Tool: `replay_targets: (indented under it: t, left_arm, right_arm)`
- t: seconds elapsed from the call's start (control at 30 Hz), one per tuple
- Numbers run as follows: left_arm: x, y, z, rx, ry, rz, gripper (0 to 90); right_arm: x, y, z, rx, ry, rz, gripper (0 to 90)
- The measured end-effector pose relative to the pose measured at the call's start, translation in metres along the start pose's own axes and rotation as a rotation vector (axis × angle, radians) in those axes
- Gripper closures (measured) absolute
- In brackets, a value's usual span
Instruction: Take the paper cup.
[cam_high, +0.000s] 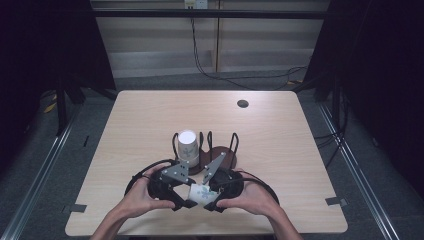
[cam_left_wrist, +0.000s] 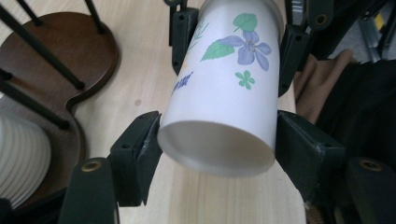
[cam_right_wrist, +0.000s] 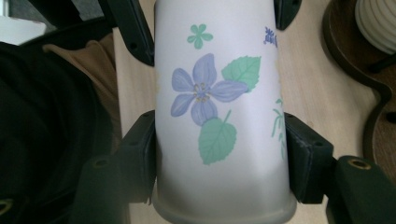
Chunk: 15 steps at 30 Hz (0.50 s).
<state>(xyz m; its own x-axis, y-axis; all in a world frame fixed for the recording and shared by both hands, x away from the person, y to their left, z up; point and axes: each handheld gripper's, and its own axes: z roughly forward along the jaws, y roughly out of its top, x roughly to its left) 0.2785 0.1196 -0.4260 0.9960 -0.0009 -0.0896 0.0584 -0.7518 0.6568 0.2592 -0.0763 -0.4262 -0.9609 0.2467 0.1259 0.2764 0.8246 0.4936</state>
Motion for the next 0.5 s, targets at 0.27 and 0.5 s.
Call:
replay_targets:
  t: [0.27, 0.5]
  left_arm:
    - [-0.0011, -0.0008, 0.0004, -0.014, -0.051, -0.007, 33.3]
    - [-0.0029, -0.001, 0.0012, -0.018, -0.043, -0.009, 33.1]
  right_arm:
    - [0.0018, 0.0016, -0.003, -0.025, 0.039, -0.01, 36.9]
    - [0.0022, 0.0033, -0.0002, -0.021, 0.051, -0.018, 36.2]
